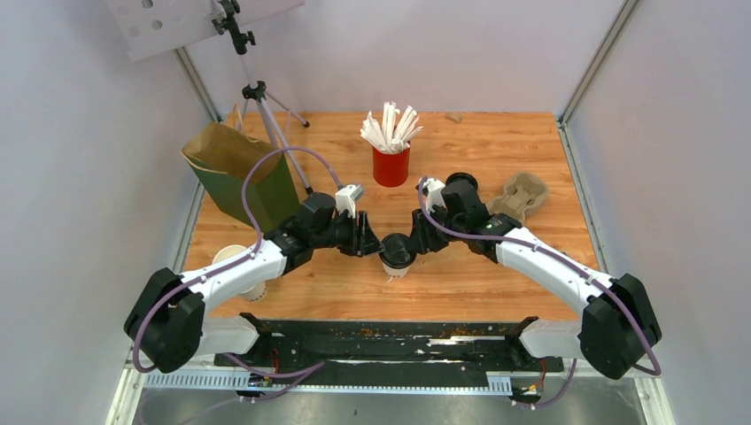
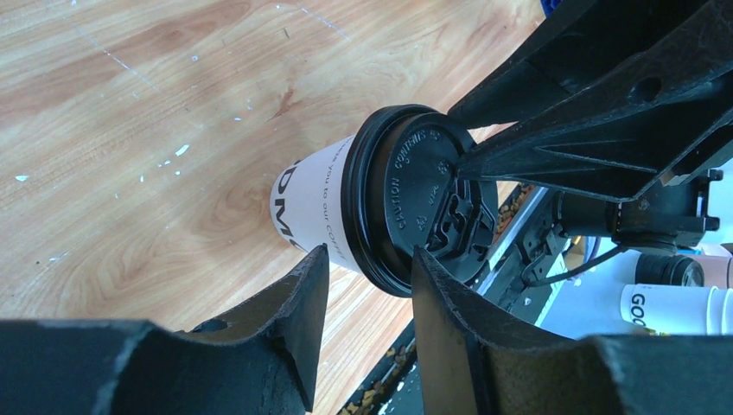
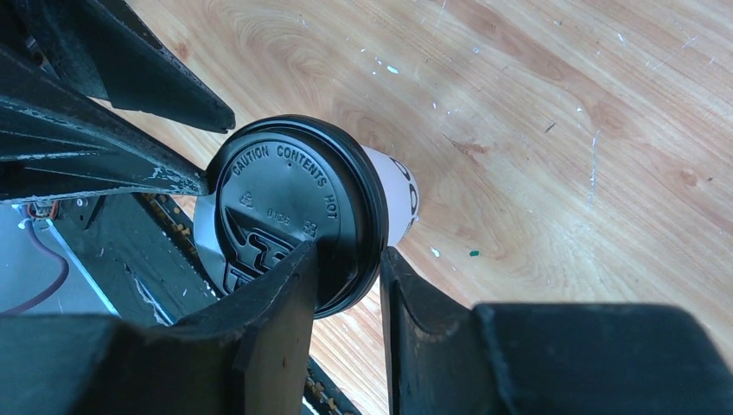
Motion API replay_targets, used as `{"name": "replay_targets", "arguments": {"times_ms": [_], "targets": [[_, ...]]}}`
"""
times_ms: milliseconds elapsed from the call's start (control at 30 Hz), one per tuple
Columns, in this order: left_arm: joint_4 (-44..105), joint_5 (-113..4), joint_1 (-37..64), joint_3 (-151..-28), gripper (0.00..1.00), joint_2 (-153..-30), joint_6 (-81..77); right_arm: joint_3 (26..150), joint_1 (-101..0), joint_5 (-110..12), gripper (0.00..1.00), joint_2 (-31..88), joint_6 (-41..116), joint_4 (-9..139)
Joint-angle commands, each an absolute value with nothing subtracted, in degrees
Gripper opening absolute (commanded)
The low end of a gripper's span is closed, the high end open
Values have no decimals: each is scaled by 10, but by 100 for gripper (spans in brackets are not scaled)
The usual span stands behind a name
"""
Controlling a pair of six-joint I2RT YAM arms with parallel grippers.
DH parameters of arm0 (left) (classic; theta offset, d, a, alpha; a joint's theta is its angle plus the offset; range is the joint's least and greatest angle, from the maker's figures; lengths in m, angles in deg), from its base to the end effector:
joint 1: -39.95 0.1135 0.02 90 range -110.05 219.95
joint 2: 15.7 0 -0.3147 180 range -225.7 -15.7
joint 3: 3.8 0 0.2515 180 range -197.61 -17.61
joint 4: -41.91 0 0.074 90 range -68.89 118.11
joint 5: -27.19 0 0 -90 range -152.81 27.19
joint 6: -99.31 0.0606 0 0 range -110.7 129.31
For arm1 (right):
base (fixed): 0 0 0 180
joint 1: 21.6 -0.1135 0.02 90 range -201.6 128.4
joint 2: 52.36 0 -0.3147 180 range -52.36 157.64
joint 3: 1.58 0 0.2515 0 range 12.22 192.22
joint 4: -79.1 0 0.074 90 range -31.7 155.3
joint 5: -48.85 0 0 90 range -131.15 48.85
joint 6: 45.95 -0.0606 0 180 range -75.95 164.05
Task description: Pack the takeout coffee
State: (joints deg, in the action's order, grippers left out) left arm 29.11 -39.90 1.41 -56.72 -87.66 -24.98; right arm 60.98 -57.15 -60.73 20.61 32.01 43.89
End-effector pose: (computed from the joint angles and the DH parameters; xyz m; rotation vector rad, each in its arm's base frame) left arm 0.1969 -0.1870 0.2622 0.3437 2.2851 -1.1325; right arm 0.2053 0.1717 0.2753 -0.6680 2.3637 0.7901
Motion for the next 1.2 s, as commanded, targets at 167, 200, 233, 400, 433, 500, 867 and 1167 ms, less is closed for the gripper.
{"name": "replay_targets", "arguments": {"times_ms": [167,200,233,400,433,500,867,1167], "targets": [[271,-431,13,-544,43,-877,-228,581,-570,-606,32,188,317,455],[262,-436,13,-542,42,-878,-225,576,-570,-605,32,187,316,457],[257,-441,13,-541,42,-881,-222,571,-570,-604,32,186,315,459],[235,-457,13,-536,39,-895,-217,548,-569,-598,31,177,312,465],[226,-464,12,-536,39,-897,-216,543,-569,-597,31,174,312,467],[217,-475,12,-535,39,-903,-212,535,-568,-593,31,168,310,468],[184,-496,-4,-550,37,-963,-193,508,-562,-587,30,165,300,475],[194,-458,-5,-579,37,-949,-196,566,-563,-599,32,152,273,436]]}}
